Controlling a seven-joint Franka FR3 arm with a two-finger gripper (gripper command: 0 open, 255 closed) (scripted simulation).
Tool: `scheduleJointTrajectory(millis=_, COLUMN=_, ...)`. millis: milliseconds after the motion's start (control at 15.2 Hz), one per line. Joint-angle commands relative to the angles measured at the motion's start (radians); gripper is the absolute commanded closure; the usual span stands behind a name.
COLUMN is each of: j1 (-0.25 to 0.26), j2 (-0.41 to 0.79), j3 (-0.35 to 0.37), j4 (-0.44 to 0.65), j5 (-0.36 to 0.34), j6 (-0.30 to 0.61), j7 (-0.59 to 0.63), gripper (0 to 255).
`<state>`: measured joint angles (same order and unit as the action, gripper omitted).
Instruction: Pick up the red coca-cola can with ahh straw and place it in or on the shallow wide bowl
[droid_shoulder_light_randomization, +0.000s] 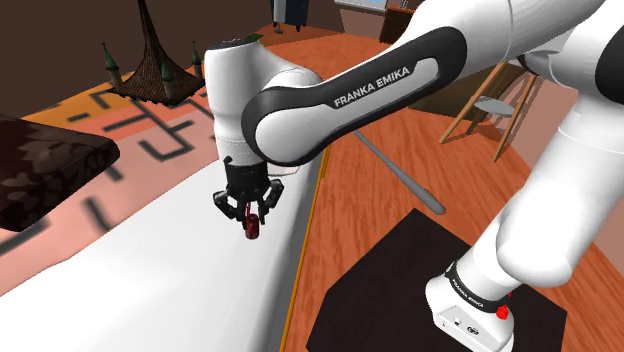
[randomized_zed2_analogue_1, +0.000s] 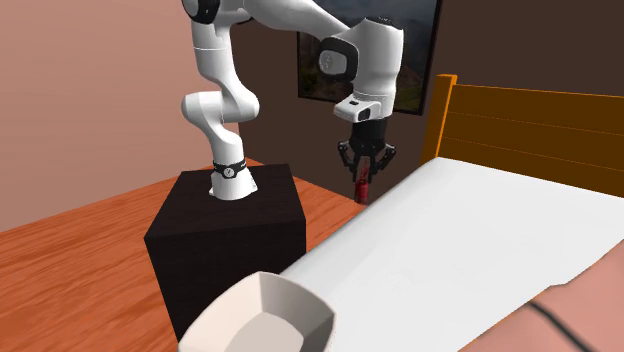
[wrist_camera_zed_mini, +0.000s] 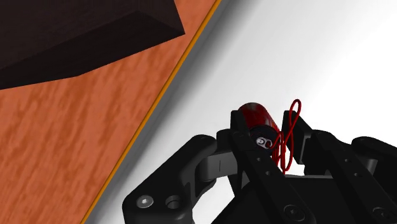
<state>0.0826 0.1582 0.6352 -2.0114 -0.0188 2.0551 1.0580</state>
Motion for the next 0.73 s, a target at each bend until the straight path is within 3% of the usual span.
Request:
scheduleJointTrajectory(millis=0, j1=-0.003, j2=-0.016, j3=0.002, j4=0.013, j5=0.011, j6=-0.026, j7=-0.005, gripper=255)
scheduleJointTrajectory(millis=264, j1=-0.006, j2=-0.035, j3=0.004, j4=0.037, j5=0.023, j6=-0.067, j7=-0.012, gripper=255)
scheduleJointTrajectory(millis=660, j1=-0.074, j2=0.008, j3=-0.055, j4=0.099, j5=-0.009, j6=-0.097, j7=-0.127, gripper=255)
